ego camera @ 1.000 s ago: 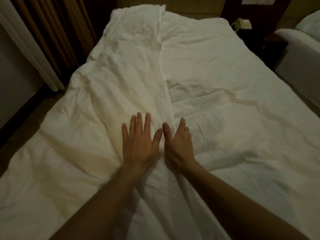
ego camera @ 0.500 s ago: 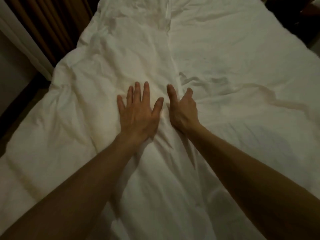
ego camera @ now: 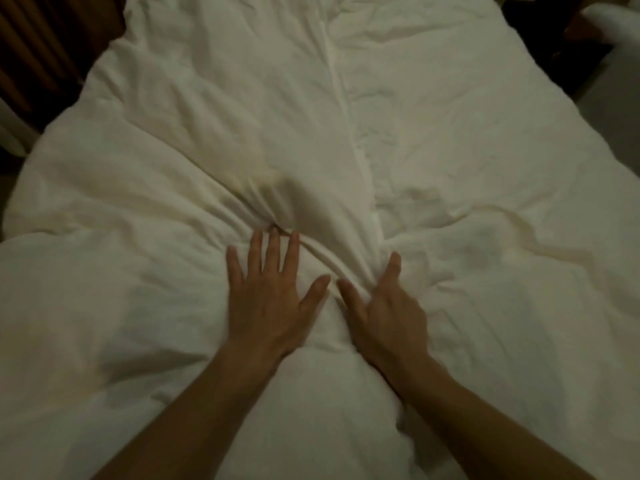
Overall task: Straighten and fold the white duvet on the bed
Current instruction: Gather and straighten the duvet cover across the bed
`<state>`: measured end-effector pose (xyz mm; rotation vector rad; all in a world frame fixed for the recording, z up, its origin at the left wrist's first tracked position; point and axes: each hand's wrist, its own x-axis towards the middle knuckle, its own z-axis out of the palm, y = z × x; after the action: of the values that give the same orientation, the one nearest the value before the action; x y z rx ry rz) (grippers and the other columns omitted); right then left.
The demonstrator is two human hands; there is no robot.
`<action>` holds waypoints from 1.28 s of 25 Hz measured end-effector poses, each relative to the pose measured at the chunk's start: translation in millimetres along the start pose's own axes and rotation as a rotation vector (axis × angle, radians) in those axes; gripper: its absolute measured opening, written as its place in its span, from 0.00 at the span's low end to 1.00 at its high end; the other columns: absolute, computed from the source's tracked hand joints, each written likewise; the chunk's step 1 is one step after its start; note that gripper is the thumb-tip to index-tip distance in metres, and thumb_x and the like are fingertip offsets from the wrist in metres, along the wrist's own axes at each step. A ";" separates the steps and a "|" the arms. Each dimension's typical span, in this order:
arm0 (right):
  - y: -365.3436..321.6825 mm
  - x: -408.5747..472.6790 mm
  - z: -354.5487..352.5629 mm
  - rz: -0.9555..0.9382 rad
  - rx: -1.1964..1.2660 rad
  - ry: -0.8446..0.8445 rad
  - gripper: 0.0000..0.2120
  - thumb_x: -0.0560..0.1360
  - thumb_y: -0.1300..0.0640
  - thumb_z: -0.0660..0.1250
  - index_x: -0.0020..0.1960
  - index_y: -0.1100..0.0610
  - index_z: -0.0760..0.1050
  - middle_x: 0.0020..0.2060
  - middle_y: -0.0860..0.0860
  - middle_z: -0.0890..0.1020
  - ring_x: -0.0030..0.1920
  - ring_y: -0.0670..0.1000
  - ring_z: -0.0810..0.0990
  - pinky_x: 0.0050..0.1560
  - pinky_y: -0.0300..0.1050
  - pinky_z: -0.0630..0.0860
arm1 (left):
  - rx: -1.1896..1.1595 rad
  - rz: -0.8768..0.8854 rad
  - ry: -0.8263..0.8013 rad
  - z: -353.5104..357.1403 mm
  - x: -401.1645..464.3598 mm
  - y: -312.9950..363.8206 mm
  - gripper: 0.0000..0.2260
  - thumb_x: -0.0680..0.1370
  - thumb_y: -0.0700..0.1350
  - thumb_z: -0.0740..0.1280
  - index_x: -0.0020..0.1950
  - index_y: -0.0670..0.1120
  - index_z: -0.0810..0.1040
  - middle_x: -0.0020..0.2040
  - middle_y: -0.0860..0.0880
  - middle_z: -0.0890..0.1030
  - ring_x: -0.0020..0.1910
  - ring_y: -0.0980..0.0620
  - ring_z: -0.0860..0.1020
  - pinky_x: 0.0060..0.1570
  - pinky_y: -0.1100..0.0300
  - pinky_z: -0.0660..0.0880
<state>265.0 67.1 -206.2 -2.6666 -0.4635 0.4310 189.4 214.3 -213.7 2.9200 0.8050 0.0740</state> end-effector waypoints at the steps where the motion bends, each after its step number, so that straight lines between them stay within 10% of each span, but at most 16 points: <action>1: -2.7 3.9 -5.9 -0.022 0.020 0.001 0.52 0.69 0.19 0.38 0.81 0.52 0.36 0.75 0.57 0.68 0.67 0.60 0.75 0.66 0.53 0.71 | -0.023 -0.007 0.010 -4.0 5.3 -0.6 0.36 0.79 0.68 0.41 0.80 0.47 0.57 0.79 0.42 0.60 0.78 0.42 0.56 0.75 0.37 0.51; 10: -99.6 177.5 -50.4 -0.046 0.298 -0.002 0.51 0.74 0.25 0.55 0.82 0.60 0.45 0.80 0.59 0.57 0.78 0.59 0.59 0.76 0.54 0.58 | -0.135 -0.077 0.208 -56.7 133.9 -27.0 0.36 0.78 0.67 0.47 0.78 0.45 0.62 0.78 0.38 0.60 0.77 0.40 0.56 0.75 0.39 0.52; 19: -138.1 328.1 -29.9 -0.095 0.437 -0.094 0.44 0.71 0.21 0.55 0.52 0.63 0.80 0.48 0.57 0.84 0.49 0.58 0.82 0.52 0.50 0.77 | -0.086 -0.204 0.146 -12.7 271.9 -25.5 0.39 0.76 0.69 0.39 0.79 0.48 0.58 0.79 0.44 0.58 0.79 0.47 0.54 0.77 0.45 0.46; 25: -103.7 312.0 -111.9 -0.192 0.484 0.138 0.32 0.73 0.26 0.56 0.31 0.54 0.73 0.29 0.49 0.76 0.33 0.50 0.75 0.36 0.44 0.67 | -0.139 -0.084 0.282 -35.7 274.9 10.2 0.35 0.79 0.66 0.48 0.76 0.44 0.64 0.77 0.42 0.63 0.77 0.45 0.59 0.76 0.42 0.53; 29: -60.0 322.8 -90.0 -0.056 0.196 0.057 0.42 0.73 0.24 0.52 0.48 0.63 0.81 0.45 0.62 0.83 0.47 0.62 0.80 0.48 0.47 0.74 | -0.041 -0.108 0.081 -7.6 273.6 8.2 0.39 0.78 0.70 0.41 0.77 0.45 0.64 0.77 0.42 0.65 0.77 0.45 0.60 0.76 0.44 0.51; 32: -55.8 343.2 -75.7 -0.027 0.260 0.061 0.43 0.67 0.20 0.52 0.50 0.60 0.77 0.40 0.52 0.79 0.40 0.53 0.78 0.45 0.49 0.74 | -0.032 -0.101 0.157 1.9 283.0 1.5 0.36 0.78 0.68 0.51 0.75 0.43 0.67 0.74 0.39 0.68 0.74 0.40 0.63 0.74 0.40 0.56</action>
<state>586.0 220.1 -194.2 -2.4125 -0.3953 0.3726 433.1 358.1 -210.5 2.8657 0.9628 0.3073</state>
